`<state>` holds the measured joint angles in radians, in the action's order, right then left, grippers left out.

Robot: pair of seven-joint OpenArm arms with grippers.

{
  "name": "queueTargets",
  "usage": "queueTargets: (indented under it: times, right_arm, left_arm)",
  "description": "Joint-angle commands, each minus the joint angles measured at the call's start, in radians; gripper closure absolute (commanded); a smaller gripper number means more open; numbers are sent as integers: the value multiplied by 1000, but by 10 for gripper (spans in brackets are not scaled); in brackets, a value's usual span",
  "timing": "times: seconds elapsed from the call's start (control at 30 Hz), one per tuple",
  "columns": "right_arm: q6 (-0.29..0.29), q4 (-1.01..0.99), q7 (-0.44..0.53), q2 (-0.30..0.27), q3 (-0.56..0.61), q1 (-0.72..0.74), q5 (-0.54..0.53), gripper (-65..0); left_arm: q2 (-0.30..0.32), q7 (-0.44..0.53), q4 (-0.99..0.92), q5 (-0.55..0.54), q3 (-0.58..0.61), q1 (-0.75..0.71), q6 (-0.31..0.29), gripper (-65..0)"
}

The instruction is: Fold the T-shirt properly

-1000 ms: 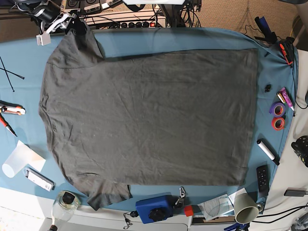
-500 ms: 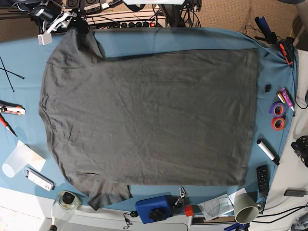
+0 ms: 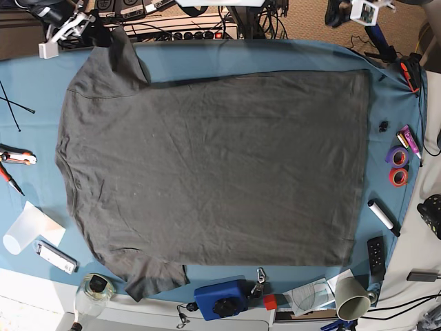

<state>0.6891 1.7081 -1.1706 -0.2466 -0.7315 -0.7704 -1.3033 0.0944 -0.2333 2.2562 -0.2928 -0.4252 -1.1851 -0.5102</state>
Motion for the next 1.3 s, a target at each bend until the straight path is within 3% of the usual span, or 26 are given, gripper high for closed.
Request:
queueTargets:
  times: [0.0,0.07,0.2,0.47,0.6,0.7,0.87,1.1,1.27]
  right_arm:
    - [9,14,14,-11,-13,-11,-30,-335]
    - [9,14,14,-11,-14,-11,-36,-335]
    - [9,14,13,-11,-14,-11,-35,-335]
    - [9,14,13,-11,-14,-11,-35,-335]
    - [9,14,13,-11,-14,-11,-35,-335]
    - [9,14,13,-11,-14,-11,-35,-335]
    - [9,14,13,-11,-14,-11,-35,-335]
    - [9,14,5,-11,-14,-11,-35,-335]
    - [9,14,3,-11,-14,-11,-35,-335]
  left_arm:
    - [2,22,21,-11,-3,0,0,-118]
    - [3,21,23,-11,-3,40,40,-167]
    - [3,-16,23,-7,-3,125,199,-253]
    - [3,-222,19,-68,-3,302,360,-256]
    - [3,-223,4,-66,-3,347,373,-255]
    - [3,-223,-38,-43,-3,385,421,-255]
    - [3,-275,-155,-55,-3,447,424,-256]
    - [-43,-310,-174,-202,-25,488,404,-256]
    - [-66,-328,-174,-339,-136,494,363,-256]
